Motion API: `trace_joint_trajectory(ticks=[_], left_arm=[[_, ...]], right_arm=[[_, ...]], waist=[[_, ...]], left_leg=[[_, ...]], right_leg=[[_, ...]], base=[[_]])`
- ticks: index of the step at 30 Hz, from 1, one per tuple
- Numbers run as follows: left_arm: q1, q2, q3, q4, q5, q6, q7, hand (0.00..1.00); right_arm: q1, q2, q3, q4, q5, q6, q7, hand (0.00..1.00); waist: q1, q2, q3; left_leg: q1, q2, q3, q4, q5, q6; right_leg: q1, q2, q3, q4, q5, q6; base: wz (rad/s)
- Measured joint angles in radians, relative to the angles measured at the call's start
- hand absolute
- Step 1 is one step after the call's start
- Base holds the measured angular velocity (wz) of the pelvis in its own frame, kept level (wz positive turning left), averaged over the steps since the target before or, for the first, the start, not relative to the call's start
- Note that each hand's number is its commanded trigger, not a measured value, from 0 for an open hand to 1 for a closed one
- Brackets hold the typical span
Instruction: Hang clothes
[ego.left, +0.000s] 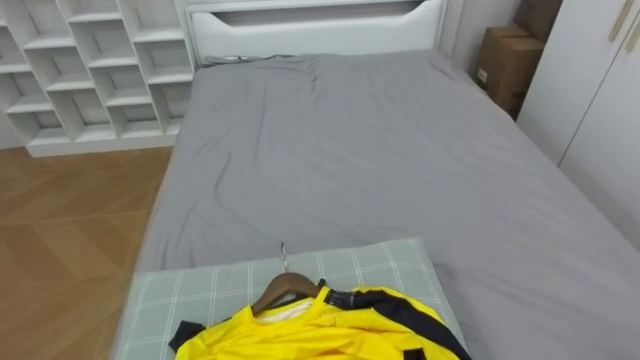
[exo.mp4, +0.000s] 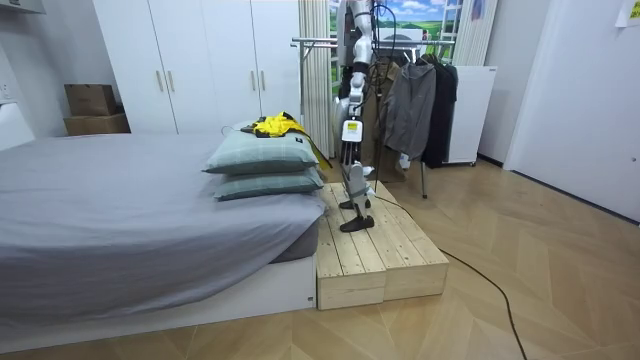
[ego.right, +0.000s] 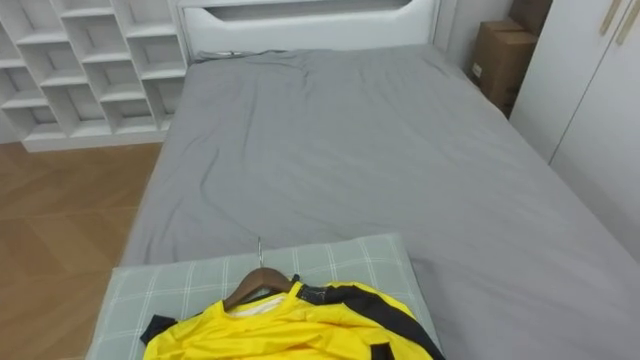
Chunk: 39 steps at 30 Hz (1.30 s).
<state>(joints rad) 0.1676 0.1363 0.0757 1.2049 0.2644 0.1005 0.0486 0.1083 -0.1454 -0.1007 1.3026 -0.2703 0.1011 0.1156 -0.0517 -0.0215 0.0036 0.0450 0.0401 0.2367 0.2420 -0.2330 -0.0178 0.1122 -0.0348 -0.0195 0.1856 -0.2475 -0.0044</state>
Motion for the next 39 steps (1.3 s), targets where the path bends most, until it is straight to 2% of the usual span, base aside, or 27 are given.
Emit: trace_joint_trajectory(ticks=[8,16,19,22,24,28,33,36,39], left_arm=[[0.0,-0.002,0.007,0.018,-0.018,0.0,0.014,0.0],[0.02,-0.003,0.114,0.034,-0.082,0.002,0.085,0.0],[0.029,-0.004,0.155,0.033,-0.131,0.001,0.141,0.0],[0.024,-0.003,0.204,0.024,-0.176,-0.02,0.239,0.0],[0.026,-0.002,0.226,-0.005,-0.179,-0.027,0.296,0.0],[0.023,0.001,0.227,-0.071,-0.194,-0.07,0.406,0.0],[0.021,0.006,0.229,-0.122,-0.18,-0.126,0.557,0.0],[0.02,0.007,0.229,-0.127,-0.14,-0.145,0.643,0.0],[0.021,0.009,0.219,-0.173,-0.112,-0.149,0.722,0.0]], right_arm=[[0.006,0.002,0.0,0.0,0.04,0.001,-0.034,0.0],[0.015,0.002,0.0,0.008,0.113,0.012,-0.065,0.0],[0.016,0.001,-0.001,0.011,0.126,0.011,-0.074,0.0],[0.016,-0.005,-0.001,0.016,0.158,0.01,-0.083,0.0],[0.016,-0.006,-0.001,0.016,0.17,0.009,-0.088,0.0],[0.017,-0.012,-0.001,0.015,0.195,0.006,-0.097,0.0],[0.015,-0.013,0.0,0.013,0.23,-0.021,-0.117,0.0],[0.009,-0.013,0.001,0.013,0.27,-0.026,-0.126,0.0],[0.007,-0.014,0.001,0.012,0.284,-0.027,-0.129,0.0]], waist=[[0.004,0.001,0.0017],[0.024,-0.002,0.0006],[0.027,-0.002,-0.0007],[0.03,-0.002,-0.0003],[0.029,0.005,-0.0038],[0.03,0.009,-0.0045],[0.031,0.013,-0.0055],[0.028,0.013,-0.0064],[0.023,0.011,-0.0066]], left_leg=[[0.0,0.0,-0.004,0.014,0.0,0.0],[0.002,0.001,-0.011,0.013,0.0,0.0],[0.002,0.0,-0.019,0.014,0.0,0.0],[0.002,-0.001,-0.024,0.014,0.0,0.0],[0.002,-0.001,-0.03,0.014,0.0,0.0],[0.002,-0.004,-0.035,0.013,0.0,0.0],[0.011,-0.01,-0.037,-0.007,0.003,-0.002],[0.012,-0.011,-0.039,-0.007,0.003,-0.002],[0.011,-0.013,-0.05,-0.004,0.003,-0.002]], right_leg=[[0.007,-0.001,-0.005,-0.001,-0.001,0.001],[0.005,-0.001,-0.008,0.002,-0.003,0.001],[0.01,-0.001,-0.017,0.002,-0.003,0.0],[0.015,-0.001,-0.026,0.0,-0.003,0.0],[0.018,-0.002,-0.033,0.0,-0.003,0.0],[0.02,-0.004,-0.039,0.001,-0.003,0.0],[0.018,-0.007,-0.039,0.0,-0.003,0.001],[0.021,-0.007,-0.039,0.0,-0.003,0.001],[0.026,-0.007,-0.047,0.0,-0.003,0.001]], base=[[0.01],[0.0],[0.08],[0.08],[0.09],[0.04],[-0.01],[0.02],[0.08]])
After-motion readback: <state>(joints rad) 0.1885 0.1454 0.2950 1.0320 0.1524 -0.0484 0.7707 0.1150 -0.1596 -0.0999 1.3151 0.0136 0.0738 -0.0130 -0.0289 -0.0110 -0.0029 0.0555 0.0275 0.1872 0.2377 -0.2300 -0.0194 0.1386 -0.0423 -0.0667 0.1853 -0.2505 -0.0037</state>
